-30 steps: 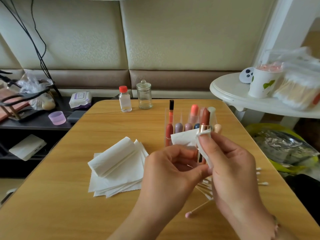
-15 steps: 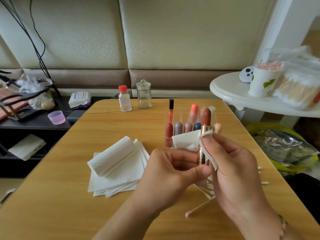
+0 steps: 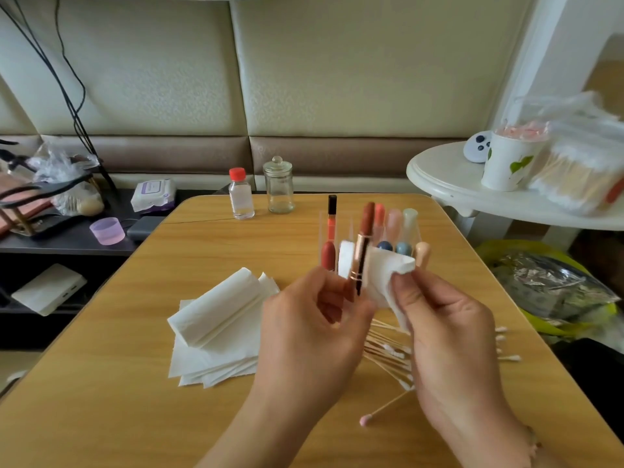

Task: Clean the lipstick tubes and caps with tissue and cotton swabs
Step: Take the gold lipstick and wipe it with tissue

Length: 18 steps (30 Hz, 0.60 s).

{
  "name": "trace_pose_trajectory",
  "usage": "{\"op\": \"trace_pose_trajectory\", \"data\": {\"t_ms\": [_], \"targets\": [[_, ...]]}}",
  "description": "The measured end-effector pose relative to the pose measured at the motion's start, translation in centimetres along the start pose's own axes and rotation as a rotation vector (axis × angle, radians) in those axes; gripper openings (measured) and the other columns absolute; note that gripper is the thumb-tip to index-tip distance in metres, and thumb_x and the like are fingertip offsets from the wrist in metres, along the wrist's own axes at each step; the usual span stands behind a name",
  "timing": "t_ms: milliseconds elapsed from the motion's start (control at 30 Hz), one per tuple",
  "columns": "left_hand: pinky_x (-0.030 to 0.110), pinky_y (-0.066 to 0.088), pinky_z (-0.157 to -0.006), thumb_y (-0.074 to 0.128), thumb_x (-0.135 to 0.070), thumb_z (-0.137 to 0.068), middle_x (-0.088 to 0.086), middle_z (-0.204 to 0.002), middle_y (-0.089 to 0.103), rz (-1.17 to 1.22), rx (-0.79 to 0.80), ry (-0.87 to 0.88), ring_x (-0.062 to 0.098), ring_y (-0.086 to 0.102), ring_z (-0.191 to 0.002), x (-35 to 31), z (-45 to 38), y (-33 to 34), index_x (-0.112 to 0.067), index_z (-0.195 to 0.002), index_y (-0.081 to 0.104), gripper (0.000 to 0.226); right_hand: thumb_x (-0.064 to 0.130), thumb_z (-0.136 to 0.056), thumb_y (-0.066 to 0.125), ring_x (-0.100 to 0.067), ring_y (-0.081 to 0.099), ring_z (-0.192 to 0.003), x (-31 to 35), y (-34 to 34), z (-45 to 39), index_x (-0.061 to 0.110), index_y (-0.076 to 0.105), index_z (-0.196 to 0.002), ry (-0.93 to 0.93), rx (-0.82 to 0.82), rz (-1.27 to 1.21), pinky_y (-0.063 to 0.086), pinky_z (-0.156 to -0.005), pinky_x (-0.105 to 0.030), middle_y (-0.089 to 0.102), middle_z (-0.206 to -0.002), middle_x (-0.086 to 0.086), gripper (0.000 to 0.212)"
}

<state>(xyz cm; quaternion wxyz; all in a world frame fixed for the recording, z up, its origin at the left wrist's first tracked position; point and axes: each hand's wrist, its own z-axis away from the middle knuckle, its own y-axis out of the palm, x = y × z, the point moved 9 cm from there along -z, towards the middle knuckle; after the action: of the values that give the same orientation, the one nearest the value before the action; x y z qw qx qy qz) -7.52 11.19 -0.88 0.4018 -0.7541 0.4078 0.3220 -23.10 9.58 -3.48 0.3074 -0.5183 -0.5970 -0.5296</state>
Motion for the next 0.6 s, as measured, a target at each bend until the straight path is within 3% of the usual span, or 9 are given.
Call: {"op": "trace_pose_trajectory", "data": {"t_ms": [67,133,233,300,367,433,500,567,600], "targets": [[0.023,0.050,-0.062,0.074,-0.017,-0.084,-0.004,-0.066,0.068,0.261,0.003,-0.140,0.012,0.064,-0.063,1.1,-0.6,-0.1,-0.016,-0.082,0.068,0.007,0.044,-0.074,0.079,-0.024,0.065,-0.118,-1.2,-0.3,-0.5,0.021,0.081,-0.101,0.134,0.004,-0.199,0.053,-0.099,-0.036,0.075,-0.115,-0.006,0.036],[0.028,0.048,-0.070,0.063,-0.016,-0.089,0.001,-0.069,0.064,0.566,0.017,-0.283,0.018,0.058,-0.070,2.4,-0.8,0.4,-0.006,-0.087,0.063,0.011,0.032,-0.091,0.060,-0.027,0.066,-0.115,-2.3,-0.2,-0.7,0.010,0.073,-0.116,0.287,0.012,-0.381,0.056,-0.094,-0.040,0.071,-0.123,-0.011,0.036],[0.037,0.046,-0.073,0.042,-0.015,-0.100,0.002,-0.071,0.059,0.756,-0.017,-0.430,0.021,0.054,-0.075,3.5,-0.6,0.9,-0.008,-0.092,0.060,0.021,0.028,-0.107,0.036,-0.024,0.071,-0.105,-3.0,0.6,-0.3,0.013,0.062,-0.132,0.424,0.105,-0.501,0.059,-0.085,-0.037,0.069,-0.127,-0.011,0.039],[0.034,0.044,-0.068,0.037,-0.020,-0.101,-0.001,-0.064,0.054,0.887,-0.002,-0.484,0.018,0.052,-0.068,3.4,-0.5,1.2,-0.011,-0.091,0.059,0.026,0.030,-0.106,0.036,-0.025,0.070,-0.106,-3.2,1.1,0.1,0.014,0.066,-0.129,0.468,0.162,-0.531,0.058,-0.087,-0.040,0.068,-0.128,-0.011,0.041],[0.033,0.049,-0.070,0.042,-0.038,-0.098,-0.001,-0.071,0.064,0.994,0.104,-0.498,0.017,0.062,-0.070,2.7,-0.6,1.8,-0.009,-0.094,0.063,0.035,0.033,-0.097,0.047,-0.027,0.068,-0.111,-3.2,1.7,0.4,0.015,0.071,-0.124,0.471,0.230,-0.507,0.053,-0.091,-0.043,0.068,-0.130,-0.010,0.040],[0.032,0.055,-0.072,0.058,-0.049,-0.086,0.006,-0.091,0.072,0.965,0.236,-0.432,0.020,0.069,-0.086,1.8,-0.5,2.3,-0.016,-0.095,0.072,0.037,0.041,-0.082,0.070,-0.025,0.069,-0.108,-3.1,2.1,0.6,0.019,0.076,-0.116,0.464,0.288,-0.475,0.055,-0.089,-0.041,0.069,-0.128,-0.010,0.041],[0.030,0.057,-0.067,0.072,-0.032,-0.077,0.007,-0.088,0.071,0.933,0.261,-0.397,0.019,0.068,-0.083,1.5,-0.4,2.5,-0.020,-0.085,0.074,0.014,0.041,-0.068,0.085,-0.024,0.071,-0.103,-2.9,2.2,0.7,0.016,0.078,-0.109,0.454,0.305,-0.485,0.058,-0.087,-0.038,0.070,-0.123,-0.014,0.049],[0.028,0.057,-0.064,0.070,-0.017,-0.076,0.008,-0.089,0.072,0.966,0.232,-0.431,0.018,0.069,-0.081,1.8,-0.3,2.5,-0.016,-0.083,0.073,0.007,0.039,-0.086,0.070,-0.024,0.072,-0.102,-2.5,1.7,0.5,0.013,0.079,-0.107,0.466,0.253,-0.505,0.061,-0.084,-0.037,0.071,-0.121,-0.015,0.034],[0.027,0.056,-0.064,0.067,-0.016,-0.077,0.009,-0.095,0.073,1.027,0.239,-0.461,0.019,0.069,-0.084,2.0,-0.2,2.7,-0.015,-0.083,0.074,0.010,0.041,-0.095,0.055,-0.024,0.073,-0.100,-2.0,1.4,0.3,0.013,0.079,-0.105,0.455,0.228,-0.479,0.061,-0.081,-0.039,0.073,-0.118,-0.014,0.038]]}}
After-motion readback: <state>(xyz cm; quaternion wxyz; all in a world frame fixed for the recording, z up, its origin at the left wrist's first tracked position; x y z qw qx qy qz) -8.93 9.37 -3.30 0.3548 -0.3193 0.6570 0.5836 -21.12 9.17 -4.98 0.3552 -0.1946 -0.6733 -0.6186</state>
